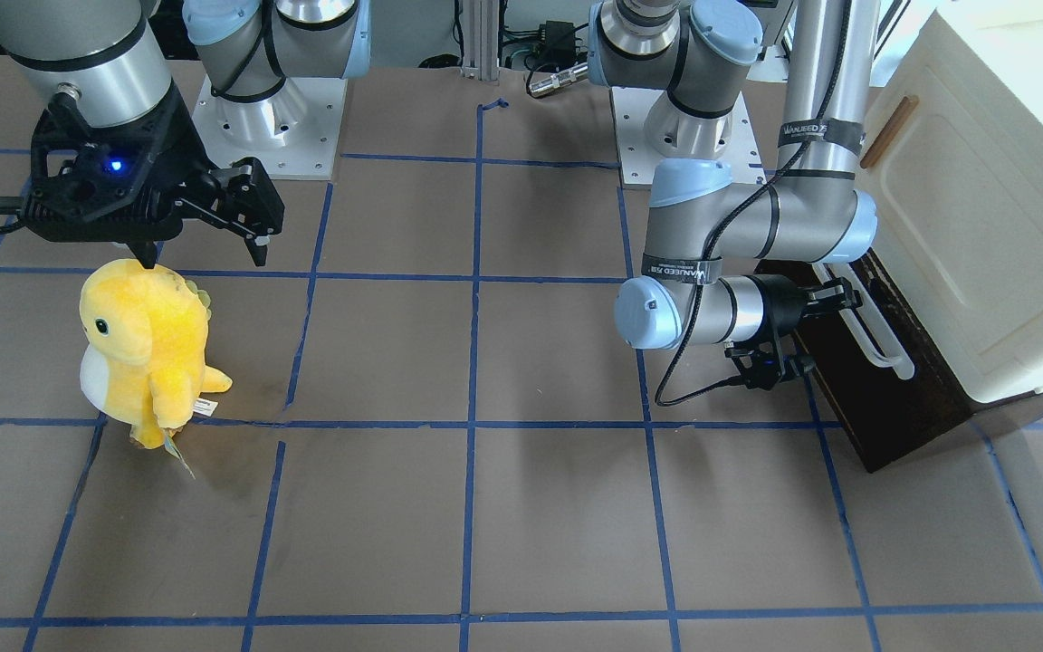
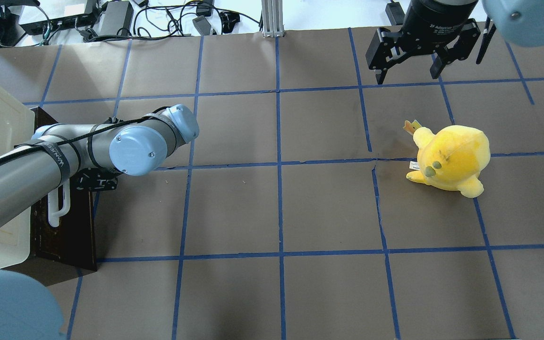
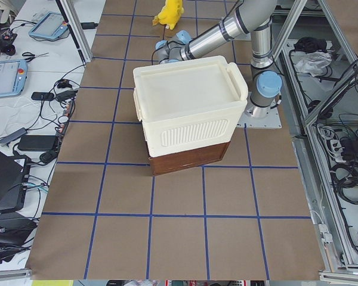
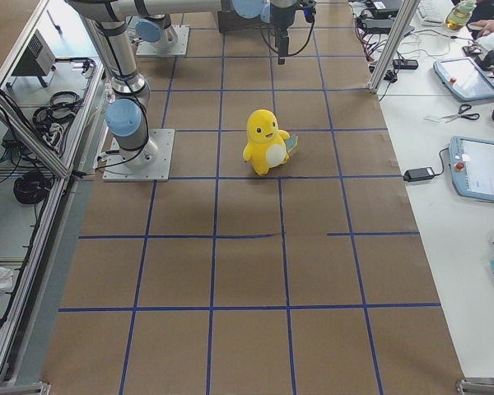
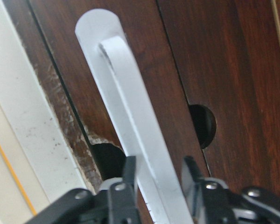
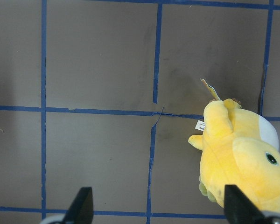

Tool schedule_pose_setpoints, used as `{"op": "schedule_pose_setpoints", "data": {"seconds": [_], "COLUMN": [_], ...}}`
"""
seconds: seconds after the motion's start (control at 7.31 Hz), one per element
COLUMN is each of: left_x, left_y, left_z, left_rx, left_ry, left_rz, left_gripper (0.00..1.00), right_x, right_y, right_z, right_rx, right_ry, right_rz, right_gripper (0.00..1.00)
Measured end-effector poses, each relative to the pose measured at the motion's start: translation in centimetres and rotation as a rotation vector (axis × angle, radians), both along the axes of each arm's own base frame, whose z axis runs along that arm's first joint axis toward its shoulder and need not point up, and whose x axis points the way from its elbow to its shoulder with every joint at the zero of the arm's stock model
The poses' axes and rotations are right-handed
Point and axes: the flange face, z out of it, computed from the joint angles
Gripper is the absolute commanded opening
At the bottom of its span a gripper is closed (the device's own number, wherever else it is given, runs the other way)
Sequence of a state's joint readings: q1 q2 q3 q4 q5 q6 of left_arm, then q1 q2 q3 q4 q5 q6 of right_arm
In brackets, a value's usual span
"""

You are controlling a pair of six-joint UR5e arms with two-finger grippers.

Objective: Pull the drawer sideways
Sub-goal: 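Pull the handle with the left gripper, sliding the drawer out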

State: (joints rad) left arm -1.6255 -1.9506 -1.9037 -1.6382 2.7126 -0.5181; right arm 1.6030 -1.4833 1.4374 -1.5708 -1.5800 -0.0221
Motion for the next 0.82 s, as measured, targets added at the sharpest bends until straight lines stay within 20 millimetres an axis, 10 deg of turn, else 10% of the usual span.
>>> {"op": "schedule_pose_setpoints", "data": {"seconds": [0.82], "left_x": [-2.0], "left_y": [0.3], "left_z": [0.0], "left_rx": [-0.006], "left_ry": [0.008], "left_rz": [-0.032], "left_gripper": [0.17], "right_x": [0.0], "right_y": [0.0], "right_z": [0.0], "right_rx": [0.000], "right_ry": [0.000], "right_rz": [-0.001], "right_gripper": [1.00]}}
